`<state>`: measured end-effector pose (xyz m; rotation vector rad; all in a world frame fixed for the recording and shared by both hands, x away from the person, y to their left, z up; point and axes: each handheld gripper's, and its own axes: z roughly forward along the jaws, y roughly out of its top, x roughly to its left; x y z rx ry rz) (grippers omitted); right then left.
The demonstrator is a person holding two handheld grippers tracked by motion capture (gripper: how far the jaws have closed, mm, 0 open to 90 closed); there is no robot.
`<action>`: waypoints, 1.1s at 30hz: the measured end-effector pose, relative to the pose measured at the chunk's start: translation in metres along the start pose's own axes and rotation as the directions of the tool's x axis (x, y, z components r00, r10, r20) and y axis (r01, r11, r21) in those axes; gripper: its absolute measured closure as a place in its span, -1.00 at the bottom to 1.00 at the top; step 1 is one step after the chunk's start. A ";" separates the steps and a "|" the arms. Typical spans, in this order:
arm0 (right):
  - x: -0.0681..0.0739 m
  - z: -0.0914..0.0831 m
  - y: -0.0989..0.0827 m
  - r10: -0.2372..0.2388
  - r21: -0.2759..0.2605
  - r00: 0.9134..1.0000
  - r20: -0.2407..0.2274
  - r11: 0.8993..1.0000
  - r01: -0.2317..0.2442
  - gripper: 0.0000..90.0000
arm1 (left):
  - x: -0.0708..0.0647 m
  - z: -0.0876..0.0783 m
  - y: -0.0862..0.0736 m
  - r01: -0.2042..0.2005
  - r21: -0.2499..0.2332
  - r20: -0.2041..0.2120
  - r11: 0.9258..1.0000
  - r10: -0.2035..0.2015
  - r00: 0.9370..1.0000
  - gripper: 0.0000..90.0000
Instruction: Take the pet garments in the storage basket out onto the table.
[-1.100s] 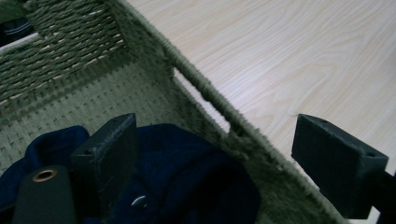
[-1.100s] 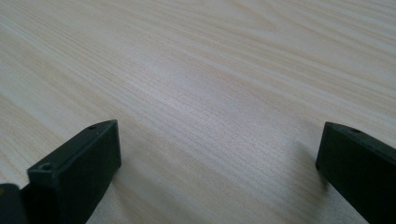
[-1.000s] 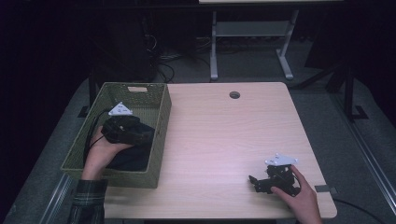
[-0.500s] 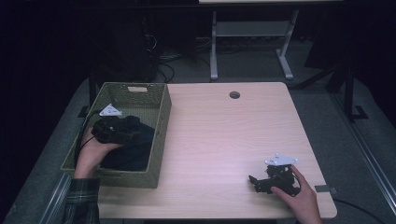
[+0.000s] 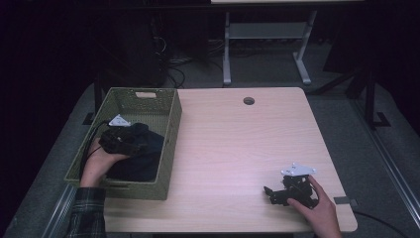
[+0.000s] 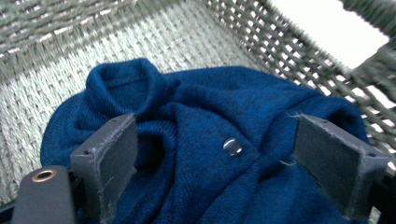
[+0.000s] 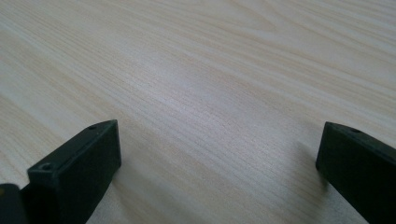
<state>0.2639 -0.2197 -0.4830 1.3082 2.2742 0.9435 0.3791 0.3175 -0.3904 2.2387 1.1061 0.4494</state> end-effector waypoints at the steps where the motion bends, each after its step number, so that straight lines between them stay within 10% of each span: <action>1: 0.000 0.000 0.000 0.002 0.001 1.000 0.000 1.000 -0.002 -1.00 | 0.000 0.002 -0.001 0.012 0.004 0.005 1.000 -0.012 1.000 -0.69; 22: 0.000 0.000 0.000 0.000 0.000 1.000 0.000 1.000 0.000 -1.00 | 0.000 0.031 -0.012 0.045 0.196 0.013 0.980 -0.048 0.999 -0.70; 33: 0.000 0.000 0.000 -0.002 0.000 1.000 0.000 1.000 0.002 -1.00 | -0.005 0.041 -0.016 0.022 0.309 0.036 0.951 -0.035 0.999 -0.49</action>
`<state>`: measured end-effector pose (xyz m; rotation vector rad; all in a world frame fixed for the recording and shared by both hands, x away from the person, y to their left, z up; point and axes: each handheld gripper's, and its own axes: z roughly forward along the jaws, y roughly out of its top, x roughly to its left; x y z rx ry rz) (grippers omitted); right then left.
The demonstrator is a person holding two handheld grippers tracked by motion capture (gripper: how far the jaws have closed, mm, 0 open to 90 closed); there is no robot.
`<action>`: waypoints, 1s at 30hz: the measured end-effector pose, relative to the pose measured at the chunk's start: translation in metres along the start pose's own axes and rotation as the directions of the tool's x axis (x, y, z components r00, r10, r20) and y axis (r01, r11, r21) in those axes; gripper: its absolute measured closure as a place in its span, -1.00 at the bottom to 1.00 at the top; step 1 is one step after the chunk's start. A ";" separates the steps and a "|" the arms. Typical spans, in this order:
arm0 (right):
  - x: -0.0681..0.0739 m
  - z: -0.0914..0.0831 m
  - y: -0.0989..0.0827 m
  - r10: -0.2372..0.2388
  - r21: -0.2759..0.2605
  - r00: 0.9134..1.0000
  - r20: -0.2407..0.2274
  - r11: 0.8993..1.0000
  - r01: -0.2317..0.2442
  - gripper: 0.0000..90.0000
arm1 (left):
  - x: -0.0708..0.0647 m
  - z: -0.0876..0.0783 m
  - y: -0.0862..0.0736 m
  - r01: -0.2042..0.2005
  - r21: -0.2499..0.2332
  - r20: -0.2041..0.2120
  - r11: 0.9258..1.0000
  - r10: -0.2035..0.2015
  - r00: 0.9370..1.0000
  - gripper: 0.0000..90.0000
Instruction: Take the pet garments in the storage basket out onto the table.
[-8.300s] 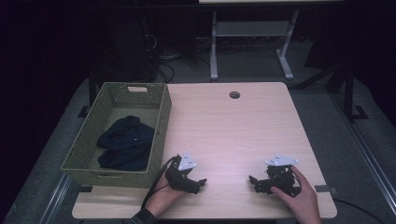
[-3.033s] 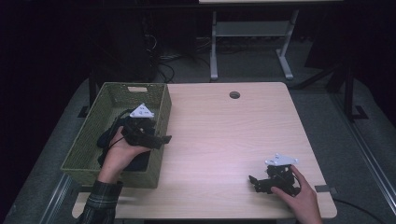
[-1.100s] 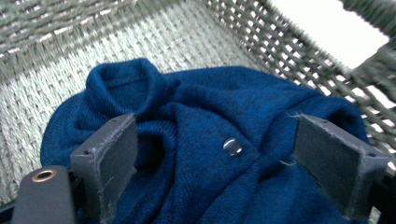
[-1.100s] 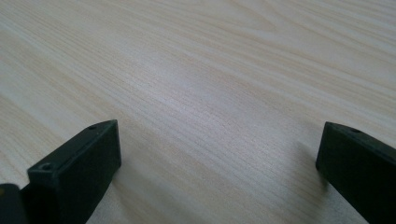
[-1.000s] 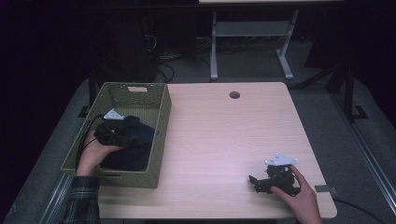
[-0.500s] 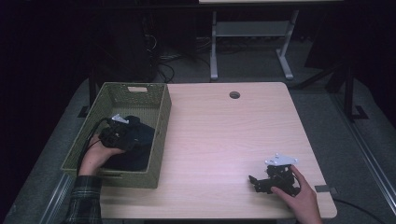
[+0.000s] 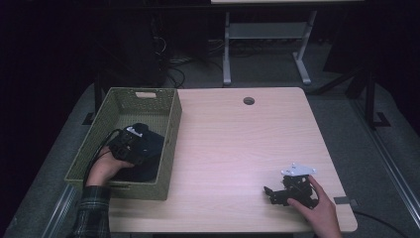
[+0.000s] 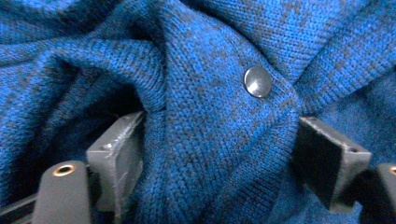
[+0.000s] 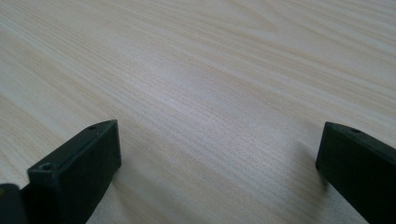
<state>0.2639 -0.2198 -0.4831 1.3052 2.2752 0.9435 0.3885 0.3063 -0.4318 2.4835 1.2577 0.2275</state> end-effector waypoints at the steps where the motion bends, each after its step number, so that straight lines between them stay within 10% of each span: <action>1: 0.000 0.000 0.000 0.002 0.001 1.000 0.000 1.000 -0.002 -1.00 | 0.000 0.000 0.000 0.002 0.001 0.002 1.000 -0.002 1.000 -0.43; 11: 0.000 0.000 0.000 0.001 0.000 1.000 -0.001 1.000 -0.001 -1.00 | 0.002 -0.008 0.001 0.013 0.017 0.038 1.000 -0.013 0.999 0.45; 25: 0.000 0.000 0.000 0.002 0.001 1.000 -0.001 1.000 -0.002 -1.00 | 0.009 -0.038 0.001 0.055 -0.143 0.019 0.988 -0.053 0.998 0.50; 30: 0.000 0.000 0.000 0.003 0.001 1.000 -0.001 1.000 -0.003 -1.00 | 0.011 -0.058 -0.001 0.072 -0.229 0.007 0.971 -0.073 0.997 0.50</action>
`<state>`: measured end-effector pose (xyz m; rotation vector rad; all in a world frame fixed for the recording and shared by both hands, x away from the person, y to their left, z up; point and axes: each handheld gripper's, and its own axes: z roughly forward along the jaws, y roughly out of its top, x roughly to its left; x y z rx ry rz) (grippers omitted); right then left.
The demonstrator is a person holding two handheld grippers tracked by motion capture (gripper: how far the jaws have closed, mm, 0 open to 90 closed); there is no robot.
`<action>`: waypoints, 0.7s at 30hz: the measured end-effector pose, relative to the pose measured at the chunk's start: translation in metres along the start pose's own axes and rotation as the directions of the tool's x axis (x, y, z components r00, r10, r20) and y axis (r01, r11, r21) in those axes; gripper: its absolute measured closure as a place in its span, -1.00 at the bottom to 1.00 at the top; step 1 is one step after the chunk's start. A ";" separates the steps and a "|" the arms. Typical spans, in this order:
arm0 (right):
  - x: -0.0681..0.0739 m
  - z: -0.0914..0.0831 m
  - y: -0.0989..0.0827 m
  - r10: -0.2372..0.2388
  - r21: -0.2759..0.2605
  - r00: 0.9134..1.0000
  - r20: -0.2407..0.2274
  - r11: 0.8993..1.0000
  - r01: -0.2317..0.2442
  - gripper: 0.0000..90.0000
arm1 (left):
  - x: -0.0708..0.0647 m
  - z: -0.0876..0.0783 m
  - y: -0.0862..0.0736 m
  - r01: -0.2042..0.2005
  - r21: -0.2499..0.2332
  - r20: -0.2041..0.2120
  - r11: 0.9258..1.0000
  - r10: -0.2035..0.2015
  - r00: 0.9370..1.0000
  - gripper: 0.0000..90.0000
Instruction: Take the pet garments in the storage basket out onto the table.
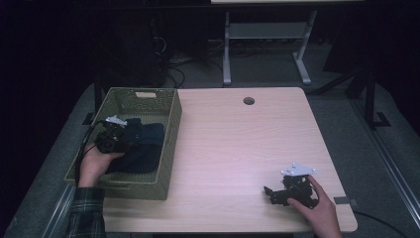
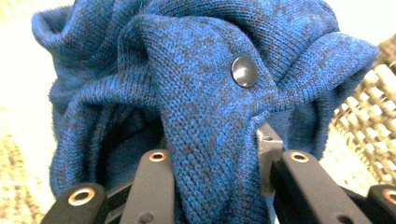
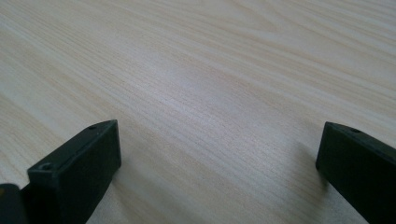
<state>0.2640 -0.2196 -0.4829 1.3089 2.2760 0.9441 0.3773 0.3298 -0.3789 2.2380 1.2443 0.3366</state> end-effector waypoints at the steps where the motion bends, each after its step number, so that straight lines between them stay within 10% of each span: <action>1: 0.000 0.000 0.000 0.000 0.000 1.000 0.000 1.000 0.000 -1.00 | 0.001 -0.004 0.000 0.004 -0.015 0.000 1.000 -0.004 1.000 0.50; 21: 0.000 0.000 0.000 0.000 0.000 1.000 0.000 1.000 0.000 -1.00 | -0.001 -0.045 0.004 0.025 -0.210 0.070 0.977 -0.010 0.997 0.50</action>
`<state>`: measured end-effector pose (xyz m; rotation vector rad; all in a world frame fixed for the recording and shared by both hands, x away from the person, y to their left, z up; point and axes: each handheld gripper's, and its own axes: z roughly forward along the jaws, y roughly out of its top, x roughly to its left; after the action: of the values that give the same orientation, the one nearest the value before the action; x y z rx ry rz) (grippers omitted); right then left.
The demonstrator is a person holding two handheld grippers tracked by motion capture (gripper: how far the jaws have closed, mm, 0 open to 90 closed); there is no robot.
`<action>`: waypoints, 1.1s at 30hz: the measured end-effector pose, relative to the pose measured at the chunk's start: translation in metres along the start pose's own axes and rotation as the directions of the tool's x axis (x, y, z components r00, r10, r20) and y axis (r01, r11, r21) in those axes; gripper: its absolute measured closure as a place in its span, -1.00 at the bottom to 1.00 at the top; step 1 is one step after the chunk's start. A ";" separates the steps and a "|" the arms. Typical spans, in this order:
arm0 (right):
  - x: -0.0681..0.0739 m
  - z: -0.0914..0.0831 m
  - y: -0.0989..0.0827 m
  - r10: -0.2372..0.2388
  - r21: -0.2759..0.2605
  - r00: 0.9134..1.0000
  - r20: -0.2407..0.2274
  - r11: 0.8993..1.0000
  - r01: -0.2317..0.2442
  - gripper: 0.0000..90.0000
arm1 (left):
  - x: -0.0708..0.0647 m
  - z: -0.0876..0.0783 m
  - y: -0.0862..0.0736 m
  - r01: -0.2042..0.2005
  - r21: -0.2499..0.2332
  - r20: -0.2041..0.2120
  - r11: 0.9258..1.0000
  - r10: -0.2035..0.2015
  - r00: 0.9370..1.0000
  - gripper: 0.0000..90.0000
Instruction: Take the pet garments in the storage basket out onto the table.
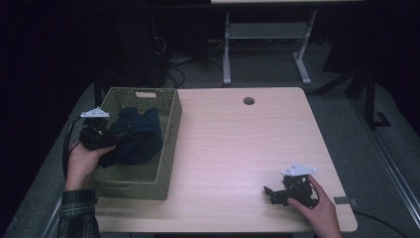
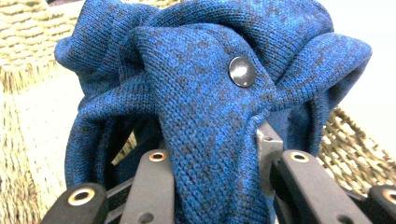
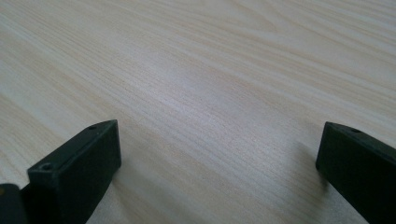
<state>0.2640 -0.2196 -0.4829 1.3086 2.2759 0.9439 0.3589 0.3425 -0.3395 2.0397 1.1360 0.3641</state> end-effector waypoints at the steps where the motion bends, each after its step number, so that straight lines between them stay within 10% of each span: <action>1: 0.000 0.000 0.000 0.000 0.000 1.000 0.000 1.000 0.000 -1.00 | -0.001 -0.001 0.001 -0.001 -0.009 -0.001 1.000 0.001 1.000 0.50; 33: 0.000 0.000 0.000 -0.001 0.000 1.000 -0.002 1.000 0.001 -1.00 | -0.051 -0.028 0.042 -0.063 -0.193 0.111 0.979 0.085 0.990 0.50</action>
<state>0.2643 -0.2196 -0.4829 1.3074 2.2777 0.9450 0.3393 0.3007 -0.2836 1.9129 0.9195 0.3684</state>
